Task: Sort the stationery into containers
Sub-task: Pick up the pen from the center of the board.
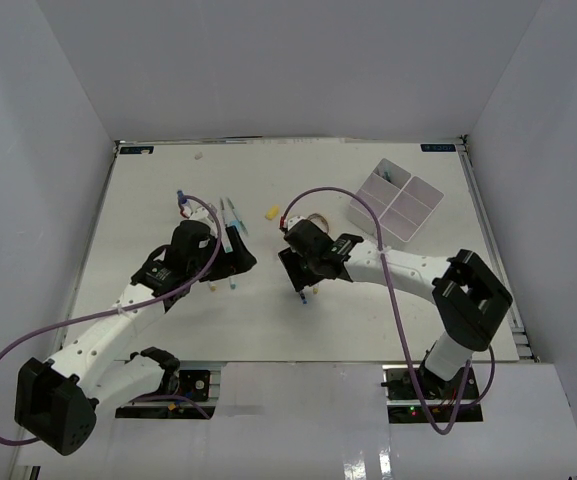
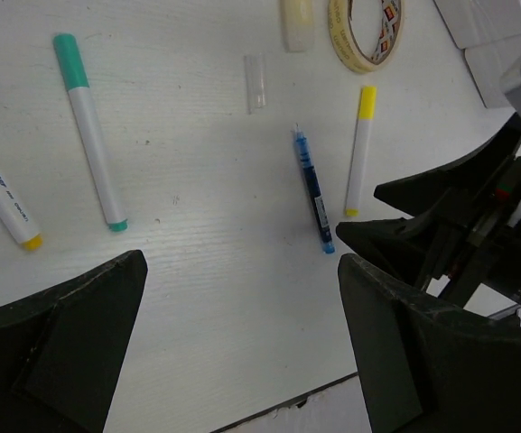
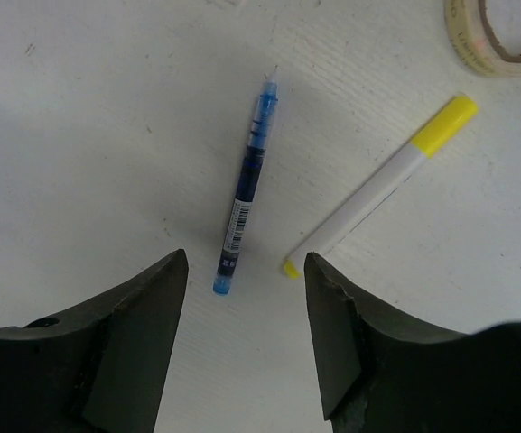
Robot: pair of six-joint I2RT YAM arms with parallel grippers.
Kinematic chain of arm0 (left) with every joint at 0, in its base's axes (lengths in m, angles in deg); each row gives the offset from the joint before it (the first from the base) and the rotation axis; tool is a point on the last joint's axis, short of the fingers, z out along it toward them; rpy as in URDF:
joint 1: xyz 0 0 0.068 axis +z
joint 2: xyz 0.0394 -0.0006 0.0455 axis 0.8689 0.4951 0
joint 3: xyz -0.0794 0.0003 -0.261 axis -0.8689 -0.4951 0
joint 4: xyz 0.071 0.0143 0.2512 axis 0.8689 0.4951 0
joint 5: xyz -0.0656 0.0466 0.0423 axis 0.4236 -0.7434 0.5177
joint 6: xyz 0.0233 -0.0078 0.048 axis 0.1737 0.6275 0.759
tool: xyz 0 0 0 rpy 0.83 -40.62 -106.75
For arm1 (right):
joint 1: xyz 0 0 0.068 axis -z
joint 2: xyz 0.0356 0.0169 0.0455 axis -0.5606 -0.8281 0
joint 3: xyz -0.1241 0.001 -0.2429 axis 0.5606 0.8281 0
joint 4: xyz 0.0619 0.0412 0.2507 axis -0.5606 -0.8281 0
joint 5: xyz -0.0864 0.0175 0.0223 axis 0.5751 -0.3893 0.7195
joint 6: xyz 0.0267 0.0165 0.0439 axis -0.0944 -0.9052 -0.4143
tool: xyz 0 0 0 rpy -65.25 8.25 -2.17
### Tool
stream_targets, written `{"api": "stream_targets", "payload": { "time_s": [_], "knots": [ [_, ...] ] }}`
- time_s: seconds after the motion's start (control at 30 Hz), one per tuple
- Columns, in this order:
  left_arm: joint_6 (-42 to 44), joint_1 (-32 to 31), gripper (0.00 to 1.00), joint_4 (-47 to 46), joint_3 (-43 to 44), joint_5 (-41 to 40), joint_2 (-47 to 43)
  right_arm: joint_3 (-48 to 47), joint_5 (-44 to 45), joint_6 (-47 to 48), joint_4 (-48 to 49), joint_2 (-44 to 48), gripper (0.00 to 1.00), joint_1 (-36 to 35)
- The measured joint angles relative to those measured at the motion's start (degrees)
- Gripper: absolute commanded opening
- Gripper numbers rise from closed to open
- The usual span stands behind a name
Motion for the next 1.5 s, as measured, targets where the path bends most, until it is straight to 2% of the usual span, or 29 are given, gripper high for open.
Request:
{"api": "stream_targets", "payload": {
  "time_s": [0.3, 0.83, 1.0, 1.13, 1.4, 1.5],
  "knots": [
    [0.6, 0.0, 0.98, 1.3, -0.4, -1.9, -1.1, -4.2, -0.9, -1.7, -2.8, -7.4, 0.52, -1.1],
    [0.6, 0.0, 0.98, 1.5, -1.0, -2.9, -2.1, -5.9, -0.9, -3.3, -4.2, -12.3, 0.44, -1.2],
    [0.6, 0.0, 0.98, 1.7, -1.2, -2.9, -2.1, -6.5, 0.0, -4.2, -5.0, -12.7, 0.39, -1.2],
    [0.6, 0.0, 0.98, 2.0, -1.2, -2.9, -2.1, -6.6, 0.6, -4.8, -5.4, -12.8, 0.33, -1.2],
    [0.6, 0.0, 0.98, 2.4, -1.2, -2.9, -2.0, -7.7, 1.2, -5.4, -6.0, -13.6, 0.09, -1.2],
    [0.6, 0.0, 0.98, 2.8, -1.1, -2.9, -1.7, -7.7, 1.3, -5.5, -6.0, -13.5, 0.08, -1.2]
  ]
}}
